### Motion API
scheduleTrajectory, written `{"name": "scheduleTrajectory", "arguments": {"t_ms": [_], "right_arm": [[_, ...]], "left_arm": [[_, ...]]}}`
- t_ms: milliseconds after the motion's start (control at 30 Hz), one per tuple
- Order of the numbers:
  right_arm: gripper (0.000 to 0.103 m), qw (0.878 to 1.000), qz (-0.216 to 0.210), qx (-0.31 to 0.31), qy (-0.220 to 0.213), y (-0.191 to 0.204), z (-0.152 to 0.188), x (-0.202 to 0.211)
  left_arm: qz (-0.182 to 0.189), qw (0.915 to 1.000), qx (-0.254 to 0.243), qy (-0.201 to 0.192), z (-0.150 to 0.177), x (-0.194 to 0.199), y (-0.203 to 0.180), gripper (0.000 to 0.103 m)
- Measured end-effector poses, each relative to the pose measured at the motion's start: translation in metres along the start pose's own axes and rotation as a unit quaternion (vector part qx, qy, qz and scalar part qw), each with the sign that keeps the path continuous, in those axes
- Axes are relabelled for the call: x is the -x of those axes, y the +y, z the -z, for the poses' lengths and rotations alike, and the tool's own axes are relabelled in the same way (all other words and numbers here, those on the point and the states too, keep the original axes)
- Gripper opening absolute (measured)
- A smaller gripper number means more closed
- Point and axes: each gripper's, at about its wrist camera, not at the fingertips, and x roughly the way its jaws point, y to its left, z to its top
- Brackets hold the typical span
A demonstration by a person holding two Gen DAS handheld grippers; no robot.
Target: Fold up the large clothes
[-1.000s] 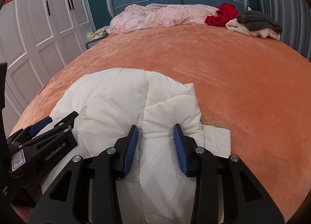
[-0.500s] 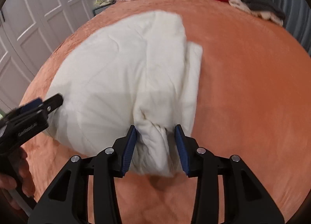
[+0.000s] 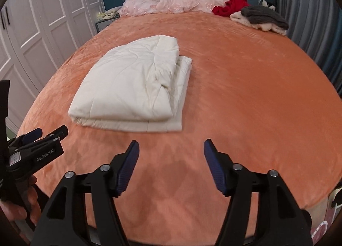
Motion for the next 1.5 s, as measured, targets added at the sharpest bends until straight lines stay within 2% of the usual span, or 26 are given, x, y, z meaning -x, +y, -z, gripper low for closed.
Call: {"name": "scheduleTrajectory", "arguments": {"t_ms": [233, 433, 1000, 1500], "right_arm": [[0.065, 1.0, -0.003, 0.012, -0.007, 0.008, 0.037, 0.035], [0.066, 1.0, -0.005, 0.009, -0.012, 0.006, 0.055, 0.053], [0.068, 1.0, -0.012, 0.017, -0.024, 0.014, 0.073, 0.078], [0.068, 0.999, 0.0, 0.018, -0.032, 0.015, 0.075, 0.093]], "left_arm": [[-0.018, 0.9996, -0.02, -0.013, 0.039, 0.044, -0.013, 0.076], [-0.019, 0.9994, -0.021, -0.02, 0.054, 0.065, -0.018, 0.076], [-0.037, 0.998, -0.037, -0.037, 0.08, 0.091, -0.032, 0.077], [-0.033, 0.9977, -0.032, -0.05, 0.083, 0.103, -0.031, 0.077]]}}
